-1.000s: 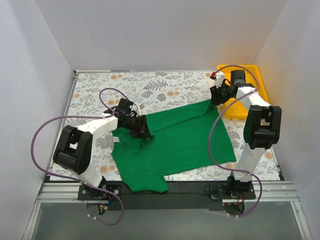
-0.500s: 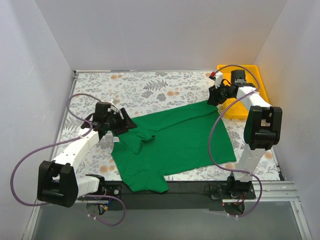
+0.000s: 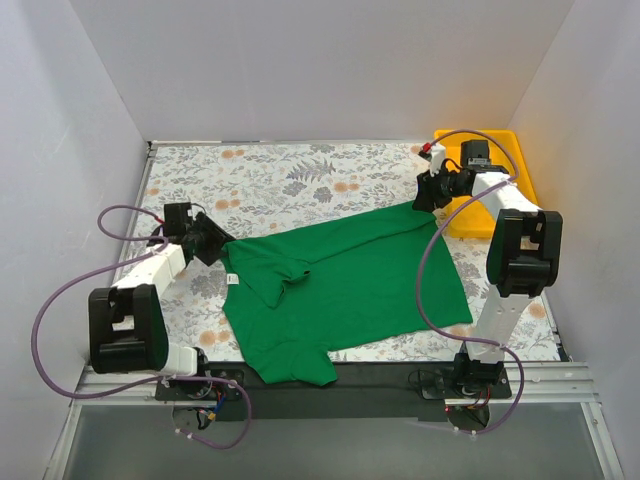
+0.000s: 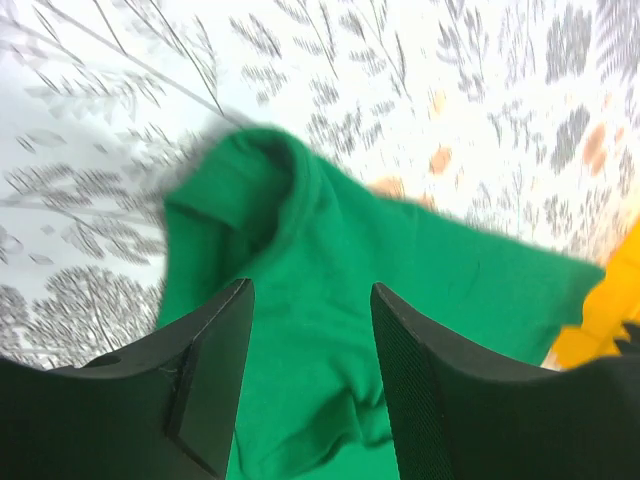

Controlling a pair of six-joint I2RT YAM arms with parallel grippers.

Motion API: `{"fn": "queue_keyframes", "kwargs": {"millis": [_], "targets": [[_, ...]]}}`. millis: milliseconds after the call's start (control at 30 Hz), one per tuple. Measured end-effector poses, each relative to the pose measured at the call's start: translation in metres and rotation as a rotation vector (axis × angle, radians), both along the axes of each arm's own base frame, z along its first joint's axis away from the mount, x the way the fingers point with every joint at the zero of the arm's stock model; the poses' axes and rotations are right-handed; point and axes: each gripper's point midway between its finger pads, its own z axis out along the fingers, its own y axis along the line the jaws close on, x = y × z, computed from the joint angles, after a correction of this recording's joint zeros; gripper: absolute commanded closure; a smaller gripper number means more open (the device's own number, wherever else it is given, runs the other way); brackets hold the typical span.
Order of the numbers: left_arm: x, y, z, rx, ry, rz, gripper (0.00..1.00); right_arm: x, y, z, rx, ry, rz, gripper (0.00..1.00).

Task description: Fold and stack the t-shirts

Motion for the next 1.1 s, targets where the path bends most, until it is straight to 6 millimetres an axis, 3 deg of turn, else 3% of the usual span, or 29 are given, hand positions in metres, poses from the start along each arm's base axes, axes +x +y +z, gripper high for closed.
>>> {"fn": "queue_keyframes", "kwargs": {"millis": [167, 533, 667, 767, 867, 1100], "targets": [[0.012, 0.016, -0.006, 0.034, 0.006, 0.052, 0.51, 0.000, 0.000, -0.001, 0.000, 0.004, -0.001, 0.50], [0.028, 0.019, -0.029, 0.062, 0.056, 0.018, 0.64, -0.001, 0.000, -0.003, 0.004, 0.013, -0.006, 0.50], [0.033, 0.020, -0.032, 0.076, 0.056, 0.000, 0.70, -0.001, 0.000, -0.004, 0.004, 0.017, -0.006, 0.50], [0.036, 0.020, -0.034, 0.082, 0.057, -0.008, 0.81, 0.000, -0.001, -0.009, 0.001, 0.032, -0.018, 0.50], [0.039, 0.021, -0.035, 0.088, 0.055, -0.018, 1.00, 0.006, -0.004, -0.013, -0.009, 0.048, -0.047, 0.50], [0.043, 0.023, -0.035, 0.095, 0.042, -0.020, 1.00, 0.024, -0.013, -0.020, -0.044, 0.063, -0.137, 0.52]]}}
